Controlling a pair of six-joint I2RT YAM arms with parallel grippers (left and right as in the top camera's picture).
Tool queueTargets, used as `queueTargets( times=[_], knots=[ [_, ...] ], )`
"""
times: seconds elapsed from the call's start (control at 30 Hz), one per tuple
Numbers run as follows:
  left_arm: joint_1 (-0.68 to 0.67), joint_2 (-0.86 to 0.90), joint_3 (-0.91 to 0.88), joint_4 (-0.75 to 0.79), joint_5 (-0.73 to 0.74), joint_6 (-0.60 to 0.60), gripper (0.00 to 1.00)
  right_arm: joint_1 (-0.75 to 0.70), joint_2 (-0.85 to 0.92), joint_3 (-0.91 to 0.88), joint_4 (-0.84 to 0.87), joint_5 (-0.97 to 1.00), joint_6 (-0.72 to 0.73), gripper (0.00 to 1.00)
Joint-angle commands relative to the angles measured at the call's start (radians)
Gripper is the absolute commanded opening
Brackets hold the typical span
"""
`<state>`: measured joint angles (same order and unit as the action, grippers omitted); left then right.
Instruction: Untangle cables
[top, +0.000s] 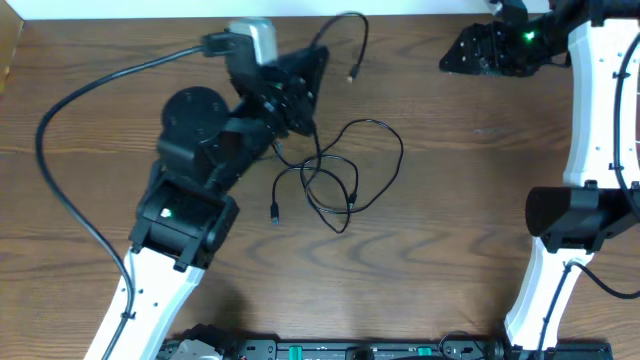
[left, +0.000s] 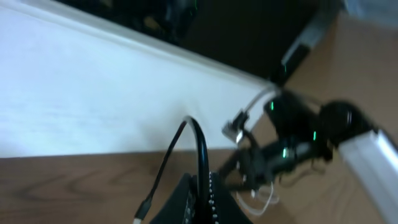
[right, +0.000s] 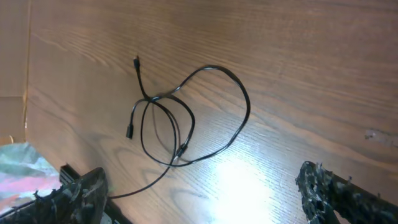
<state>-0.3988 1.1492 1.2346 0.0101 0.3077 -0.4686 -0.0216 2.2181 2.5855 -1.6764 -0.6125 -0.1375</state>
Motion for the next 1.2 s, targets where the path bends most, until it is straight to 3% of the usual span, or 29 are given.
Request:
queueTargets(
  times=[0.0, 0.4, 0.6, 0.8, 1.0, 1.17],
  knots=[
    [0.047, -0.067, 0.016, 0.049, -0.013, -0.092, 0.07, 0.025, 0.004, 0.003, 0.005, 0.011, -0.017, 0.94],
    [0.093, -0.236, 0.016, 0.081, -0.013, -0.089, 0.07, 0.124, 0.017, 0.002, 0.012, 0.038, -0.017, 0.95],
    [0.111, -0.29, 0.016, 0.015, -0.014, 0.032, 0.07, 0.197, 0.028, -0.014, 0.009, 0.038, -0.016, 0.95],
    [0.223, -0.324, 0.016, -0.09, -0.014, 0.034, 0.07, 0.285, 0.028, -0.06, 0.029, 0.064, -0.014, 0.93],
    [0.351, -0.325, 0.016, -0.1, -0.014, 0.031, 0.07, 0.379, 0.028, -0.157, 0.095, 0.063, 0.036, 0.91],
    [0.442, -0.314, 0.016, -0.127, -0.087, -0.073, 0.08, 0.475, 0.028, -0.261, 0.18, 0.051, -0.008, 0.88]
  ],
)
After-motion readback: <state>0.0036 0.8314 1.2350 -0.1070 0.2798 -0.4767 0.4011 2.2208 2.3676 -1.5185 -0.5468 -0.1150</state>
